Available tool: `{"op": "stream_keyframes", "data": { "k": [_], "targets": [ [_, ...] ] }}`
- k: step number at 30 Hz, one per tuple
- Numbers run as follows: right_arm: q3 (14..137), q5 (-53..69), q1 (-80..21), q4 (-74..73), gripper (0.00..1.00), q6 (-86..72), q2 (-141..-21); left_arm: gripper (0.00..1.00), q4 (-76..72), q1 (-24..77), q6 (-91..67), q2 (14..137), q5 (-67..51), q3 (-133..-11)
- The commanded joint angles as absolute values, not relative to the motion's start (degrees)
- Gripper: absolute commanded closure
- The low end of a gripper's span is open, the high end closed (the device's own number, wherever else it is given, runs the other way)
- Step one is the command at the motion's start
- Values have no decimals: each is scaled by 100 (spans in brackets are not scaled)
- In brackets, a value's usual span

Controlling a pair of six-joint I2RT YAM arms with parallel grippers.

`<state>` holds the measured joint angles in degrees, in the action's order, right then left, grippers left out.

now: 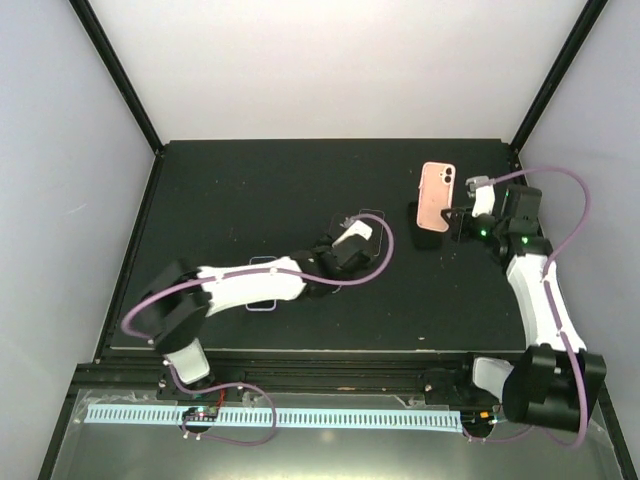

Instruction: Take the phone out of the phone case

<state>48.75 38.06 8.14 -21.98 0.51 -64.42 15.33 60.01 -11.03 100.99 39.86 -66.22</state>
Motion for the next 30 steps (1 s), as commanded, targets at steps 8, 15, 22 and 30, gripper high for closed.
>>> {"op": "stream_keyframes", "data": {
  "k": [8, 15, 22, 30],
  "targets": [
    [8091, 2491, 1583, -5595, 98, 2352, -9574, 28, 2386, 6021, -1685, 7032, 1265, -5778],
    [9726, 2384, 1966, -7038, 99, 2835, -11395, 28, 2329, 6020, -1940, 6587, 675, -4834],
    [10352, 2737, 1949, -7548, 99, 2683, -12275, 28, 1987, 6021, -2273, 6361, 555, -4054],
    [10742, 2926, 1934, -7381, 99, 2252, -12931, 28, 1939, 6021, -2244, 6389, 607, -4169]
  ]
}}
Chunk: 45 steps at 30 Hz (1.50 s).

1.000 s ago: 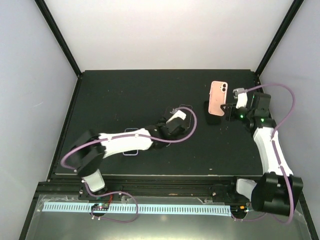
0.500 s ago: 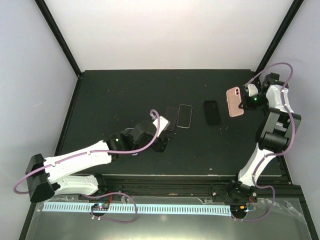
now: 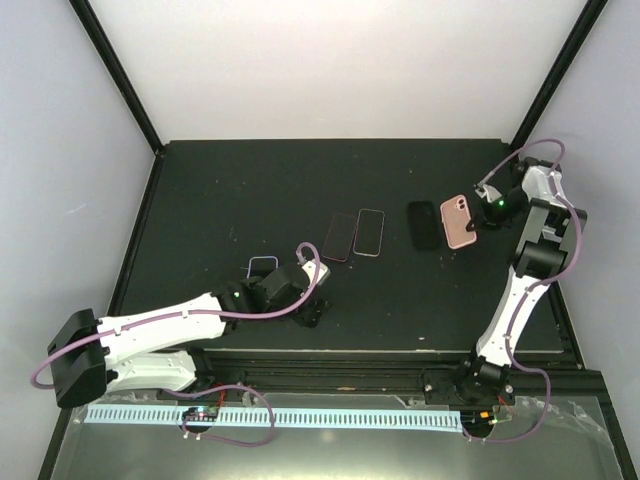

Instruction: Take the phone out of the phone case

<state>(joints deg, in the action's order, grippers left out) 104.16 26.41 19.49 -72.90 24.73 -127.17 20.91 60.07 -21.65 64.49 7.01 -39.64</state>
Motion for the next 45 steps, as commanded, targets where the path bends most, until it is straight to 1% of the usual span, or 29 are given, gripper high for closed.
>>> {"op": "stream_keyframes", "data": {
  "k": [1, 8, 14, 16, 21, 24, 27, 29, 31, 35, 37, 39, 42, 45],
  "targets": [
    [10796, 2988, 1934, -7405, 99, 2220, -13020, 28, 1937, 6021, -2254, 6396, 600, -4164],
    [11443, 3248, 1843, -7794, 99, 2171, -13693, 28, 1862, 6021, -2312, 6431, 628, -4109],
    [11402, 3186, 1723, -7743, 97, 2147, -13781, 28, 1916, 6021, -2271, 6482, 852, -4174],
    [11307, 3149, 1720, -7674, 90, 2151, -13711, 27, 1915, 6013, -2300, 6501, 916, -4158],
    [10881, 2781, 1723, -7304, 76, 2144, -13197, 15, 1994, 5983, -2592, 6655, 1239, -4118],
    [10428, 2357, 1723, -6900, 69, 2031, -12516, 11, 2094, 5893, -2848, 6755, 1415, -4100],
    [9852, 1862, 1699, -6475, 66, 1959, -11779, 7, 2149, 5757, -3089, 6841, 1548, -4058],
    [9177, 1453, 1553, -6023, 63, 1969, -10952, 4, 2157, 5663, -3191, 6887, 1680, -4010],
    [8518, 1341, 1273, -5736, 60, 1990, -10154, 1, 2189, 5603, -3248, 6977, 1838, -3997],
    [7831, 2307, 432, -5885, 59, 2047, -8724, 1, 2275, 5316, -3533, 7202, 2026, -3974],
    [7500, 2783, -10, -5696, 60, 1992, -8016, 1, 2360, 5082, -3741, 7300, 2034, -3963],
    [7071, 3382, -186, -5235, 58, 1819, -7312, 1, 2503, 4852, -3941, 7583, 2009, -3998],
    [6187, 3548, -181, -4264, 52, 1521, -6385, 1, 2562, 4509, -3987, 7619, 1632, -4002],
    [5191, 3295, -175, -3326, 39, 1402, -5714, 1, 2642, 4355, -4002, 7566, 1712, -3984]
  ]
}}
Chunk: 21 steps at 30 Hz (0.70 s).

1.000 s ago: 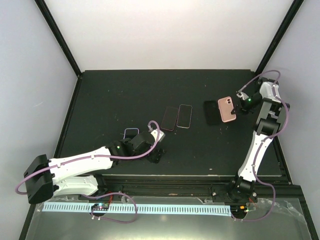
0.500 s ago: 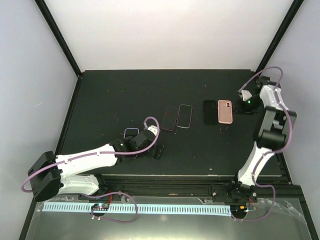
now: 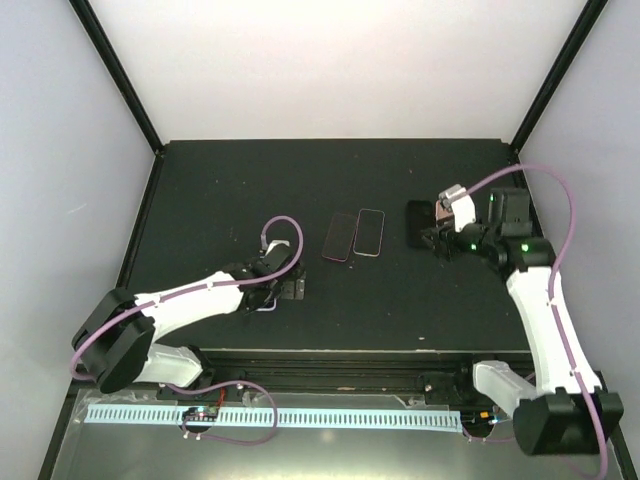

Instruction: Take the phone out of the phone case

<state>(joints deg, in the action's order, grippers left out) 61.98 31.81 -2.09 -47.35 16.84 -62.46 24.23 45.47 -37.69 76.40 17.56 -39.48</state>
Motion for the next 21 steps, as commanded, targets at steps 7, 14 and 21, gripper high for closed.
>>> {"op": "stream_keyframes", "data": {
  "k": [7, 14, 21],
  "targets": [
    [4810, 3125, -121, -2997, 7, 1410, -5102, 1, 2681, 3725, -4154, 7612, 1917, -3810],
    [4797, 3083, -123, -3002, 0, 1396, -5262, 1, 2706, 3264, -4161, 7880, 2177, -3848],
    [4826, 3215, -123, -3063, 0, 1472, -5342, 1, 2566, 3008, -3294, 8548, 1176, -4053]
  ]
}}
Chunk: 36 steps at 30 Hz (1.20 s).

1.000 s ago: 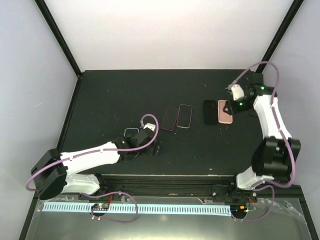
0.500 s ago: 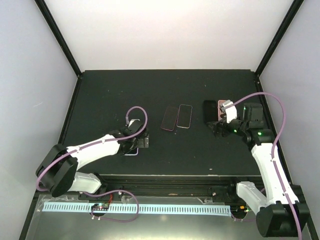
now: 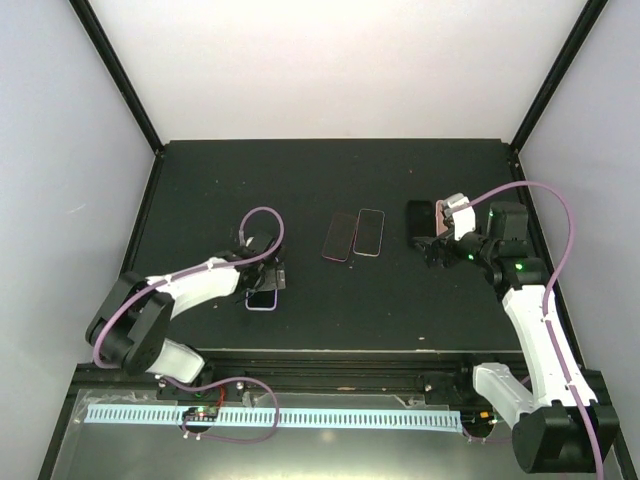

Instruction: Take the phone out of the phone case

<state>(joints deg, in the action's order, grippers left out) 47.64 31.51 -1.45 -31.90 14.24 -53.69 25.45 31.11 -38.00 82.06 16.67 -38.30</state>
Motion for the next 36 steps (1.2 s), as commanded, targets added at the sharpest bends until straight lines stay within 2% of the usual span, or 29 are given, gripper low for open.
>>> {"op": "stream_keyframes", "data": {
  "k": [1, 14, 22, 26, 34, 36],
  "targets": [
    [4825, 3247, -123, -3071, 0, 1489, -5333, 1, 2555, 3002, -3228, 8629, 1102, -4067],
    [4816, 3684, -120, -3181, 0, 1659, -5418, 4, 2729, 3004, -2876, 8857, 773, -4208],
    [4826, 3850, -122, -3265, 4, 1771, -5439, 24, 2882, 3036, -2774, 8879, 414, -4224],
    [4825, 3862, -122, -3270, 5, 1775, -5431, 29, 3011, 3342, -2873, 8663, 247, -4215],
    [4847, 3872, -124, -3276, 6, 1785, -5483, 31, 2934, 4476, -3339, 8663, -110, -4295],
    [4840, 3867, -122, -3273, 6, 1784, -5492, 25, 3018, 4551, -3262, 8821, -106, -4395]
  ]
}}
